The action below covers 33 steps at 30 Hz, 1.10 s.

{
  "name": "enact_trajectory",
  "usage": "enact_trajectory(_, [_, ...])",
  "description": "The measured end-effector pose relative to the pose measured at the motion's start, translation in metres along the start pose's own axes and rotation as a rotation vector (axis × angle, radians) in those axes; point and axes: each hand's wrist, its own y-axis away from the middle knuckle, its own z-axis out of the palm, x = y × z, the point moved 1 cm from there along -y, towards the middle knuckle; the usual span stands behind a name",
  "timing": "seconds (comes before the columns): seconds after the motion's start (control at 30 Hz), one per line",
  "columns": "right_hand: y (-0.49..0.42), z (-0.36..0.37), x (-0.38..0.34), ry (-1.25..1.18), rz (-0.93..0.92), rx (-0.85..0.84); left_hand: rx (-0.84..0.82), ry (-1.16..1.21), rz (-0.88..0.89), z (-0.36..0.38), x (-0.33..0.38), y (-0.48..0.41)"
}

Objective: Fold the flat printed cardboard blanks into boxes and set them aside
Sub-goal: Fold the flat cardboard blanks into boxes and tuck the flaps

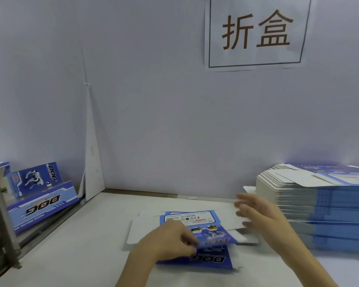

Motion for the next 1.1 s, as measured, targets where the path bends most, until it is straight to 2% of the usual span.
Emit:
enact_trajectory(0.1, [-0.001, -0.005, -0.003, 0.033, -0.163, 0.229, 0.497, -0.058, 0.146, -0.033, 0.011, 0.014])
enact_trajectory(0.17, [-0.002, -0.008, -0.004, 0.009, -0.185, 0.307, 0.824, 0.010, 0.247, -0.052, 0.023, 0.028])
enact_trajectory(0.23, [-0.003, -0.007, -0.005, -0.007, -0.172, 0.272, 1.052, 0.152, 0.305, -0.063, 0.034, 0.040])
enact_trajectory(0.3, [0.000, -0.001, -0.006, -0.009, -0.137, 0.169, 1.153, 0.385, 0.325, -0.067, 0.045, 0.047])
enact_trajectory(0.37, [0.004, 0.005, -0.009, -0.095, -0.121, 0.030, 1.121, 0.644, 0.312, -0.068, 0.051, 0.049])
enact_trajectory(0.43, [0.007, 0.007, -0.015, -0.282, -0.134, -0.045, 1.083, 0.767, 0.276, -0.066, 0.054, 0.047])
enact_trajectory(0.5, [0.012, 0.004, -0.021, -0.408, -0.170, 0.023, 1.077, 0.717, 0.188, -0.060, 0.056, 0.043])
enact_trajectory(0.57, [0.017, 0.003, -0.028, -0.401, -0.263, 0.162, 1.046, 0.501, 0.117, -0.052, 0.063, 0.039])
enact_trajectory(0.63, [0.023, 0.009, -0.036, -0.317, -0.392, 0.235, 0.867, 0.438, 0.159, -0.044, 0.077, 0.040])
enact_trajectory(0.67, [0.026, 0.014, -0.039, -0.280, -0.448, 0.224, 0.709, 0.519, 0.214, -0.041, 0.083, 0.039])
enact_trajectory(0.73, [0.030, 0.022, -0.041, -0.215, -0.514, 0.091, 0.368, 0.756, 0.327, -0.030, 0.094, 0.037])
enact_trajectory(0.77, [0.033, 0.025, -0.043, -0.147, -0.533, -0.029, 0.280, 0.803, 0.354, -0.026, 0.099, 0.037])
enact_trajectory(0.83, [0.035, 0.026, -0.045, 0.031, -0.538, -0.249, 0.321, 0.879, 0.362, -0.022, 0.103, 0.035])
enact_trajectory(0.9, [0.032, 0.020, -0.045, 0.063, -0.485, -0.250, 0.471, 1.043, 0.317, -0.028, 0.100, 0.034])
enact_trajectory(1.03, [0.019, -0.004, -0.040, 0.264, -0.358, 0.287, 0.652, 1.100, 0.299, -0.038, 0.084, 0.031])
enact_trajectory(1.1, [0.016, -0.014, -0.038, 0.143, -0.272, 0.343, 0.753, 1.024, 0.267, -0.037, 0.079, 0.030])
